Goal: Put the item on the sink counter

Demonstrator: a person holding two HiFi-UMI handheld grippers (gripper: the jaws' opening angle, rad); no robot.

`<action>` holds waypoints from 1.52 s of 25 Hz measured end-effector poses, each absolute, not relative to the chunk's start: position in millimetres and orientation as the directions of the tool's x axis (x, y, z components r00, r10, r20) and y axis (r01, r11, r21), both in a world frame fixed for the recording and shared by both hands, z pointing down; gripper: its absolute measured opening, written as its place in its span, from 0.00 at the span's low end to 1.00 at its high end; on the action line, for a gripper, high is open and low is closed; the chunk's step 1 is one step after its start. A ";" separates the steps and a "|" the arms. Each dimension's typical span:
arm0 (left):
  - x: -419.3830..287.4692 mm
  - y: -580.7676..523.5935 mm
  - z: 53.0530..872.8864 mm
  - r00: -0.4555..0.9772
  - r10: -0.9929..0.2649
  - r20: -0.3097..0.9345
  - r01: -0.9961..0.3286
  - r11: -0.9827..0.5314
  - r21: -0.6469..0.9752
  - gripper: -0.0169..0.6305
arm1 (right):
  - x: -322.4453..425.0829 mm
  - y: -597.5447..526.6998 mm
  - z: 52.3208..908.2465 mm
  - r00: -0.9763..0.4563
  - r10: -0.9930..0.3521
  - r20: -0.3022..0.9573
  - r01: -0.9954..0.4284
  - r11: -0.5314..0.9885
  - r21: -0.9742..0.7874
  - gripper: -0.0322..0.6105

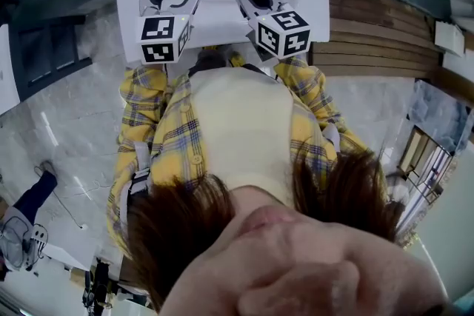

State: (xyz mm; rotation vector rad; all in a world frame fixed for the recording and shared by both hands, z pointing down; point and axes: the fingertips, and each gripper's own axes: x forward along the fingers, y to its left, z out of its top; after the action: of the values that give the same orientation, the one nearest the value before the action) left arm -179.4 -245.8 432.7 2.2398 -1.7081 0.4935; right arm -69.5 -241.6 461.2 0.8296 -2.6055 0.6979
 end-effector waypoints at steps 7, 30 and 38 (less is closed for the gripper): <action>-196.8 -279.3 445.9 0.240 -0.870 0.431 -0.963 -0.268 -0.005 0.54 | -76.7 -251.9 472.4 -0.758 -0.458 0.464 -0.633 0.687 -0.357 0.07; -229.6 -356.1 469.8 0.143 -0.909 0.392 -0.971 -0.205 -0.121 0.54 | -81.4 -254.8 497.6 -0.720 -0.435 0.541 -0.669 0.641 -0.376 0.07; -236.4 -372.7 477.0 0.103 -0.921 0.375 -0.967 -0.180 -0.177 0.54 | -79.0 -252.6 506.1 -0.709 -0.427 0.562 -0.679 0.628 -0.379 0.07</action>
State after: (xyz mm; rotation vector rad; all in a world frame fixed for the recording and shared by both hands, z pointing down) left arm -236.4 -372.7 477.0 2.2461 -1.9344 0.6207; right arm -79.0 -252.6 506.1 0.8751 -2.4305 0.8146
